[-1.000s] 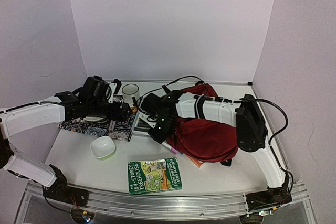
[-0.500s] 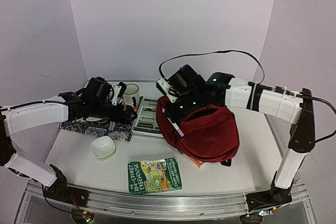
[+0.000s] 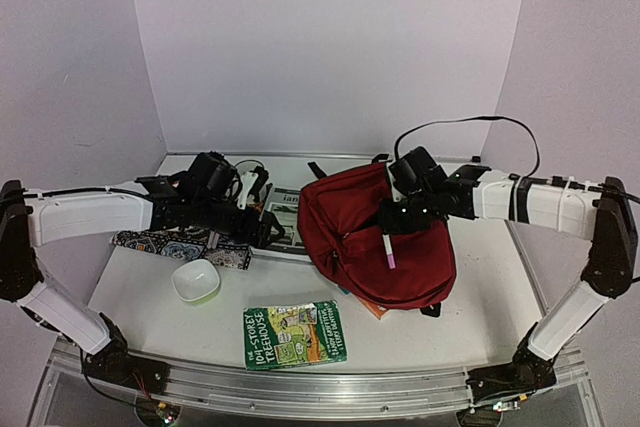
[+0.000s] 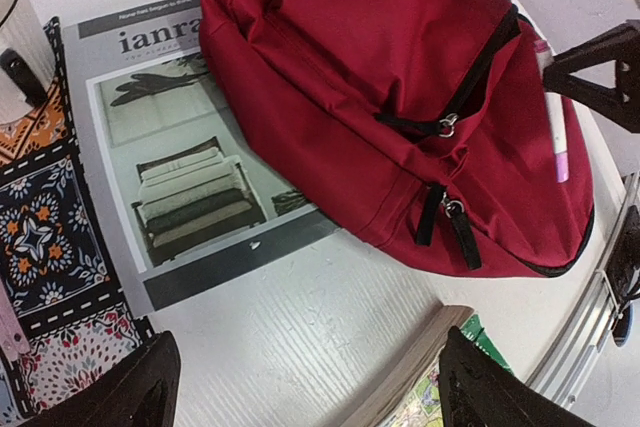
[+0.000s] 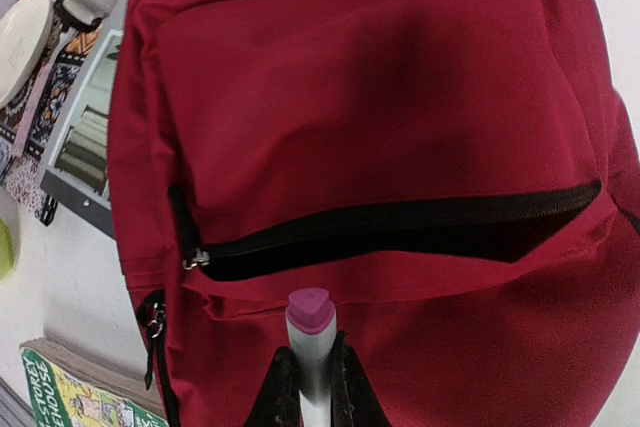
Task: Pack the student bag
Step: Place the pen in the lower front pocket of the bag.
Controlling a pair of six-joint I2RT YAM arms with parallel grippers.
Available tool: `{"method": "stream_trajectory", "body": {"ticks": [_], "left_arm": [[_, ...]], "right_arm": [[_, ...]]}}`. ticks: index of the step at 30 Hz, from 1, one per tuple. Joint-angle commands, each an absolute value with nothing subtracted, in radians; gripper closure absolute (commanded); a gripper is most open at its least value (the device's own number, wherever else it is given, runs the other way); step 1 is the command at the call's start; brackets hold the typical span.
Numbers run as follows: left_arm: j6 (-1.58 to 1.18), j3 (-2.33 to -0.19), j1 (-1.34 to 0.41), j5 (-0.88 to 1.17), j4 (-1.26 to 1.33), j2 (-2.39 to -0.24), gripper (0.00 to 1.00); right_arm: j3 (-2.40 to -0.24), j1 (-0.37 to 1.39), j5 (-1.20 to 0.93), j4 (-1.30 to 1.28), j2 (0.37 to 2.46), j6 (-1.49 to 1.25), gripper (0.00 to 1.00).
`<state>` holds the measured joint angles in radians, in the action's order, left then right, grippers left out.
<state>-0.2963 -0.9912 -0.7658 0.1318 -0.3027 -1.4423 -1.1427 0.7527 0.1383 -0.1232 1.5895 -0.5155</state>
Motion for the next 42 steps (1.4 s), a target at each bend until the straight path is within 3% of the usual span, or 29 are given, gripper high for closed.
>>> {"method": "stream_trajectory", "body": {"ticks": [1, 21, 42], "left_arm": [[-0.286, -1.071, -0.795, 0.131, -0.252, -1.49, 0.1], [-0.274, -1.139, -0.834, 0.125, -0.232, -1.579, 0.1], [-0.216, -1.172, -0.862, 0.094, -0.217, -1.609, 0.1]], "right_arm": [[-1.084, 0.679, 0.031, -0.03, 1.55, -0.668, 1.0], [-1.07, 0.556, -0.251, 0.087, 1.677, -0.897, 1.0], [-1.094, 0.525, -0.261, 0.251, 1.773, -1.057, 1.0]]}}
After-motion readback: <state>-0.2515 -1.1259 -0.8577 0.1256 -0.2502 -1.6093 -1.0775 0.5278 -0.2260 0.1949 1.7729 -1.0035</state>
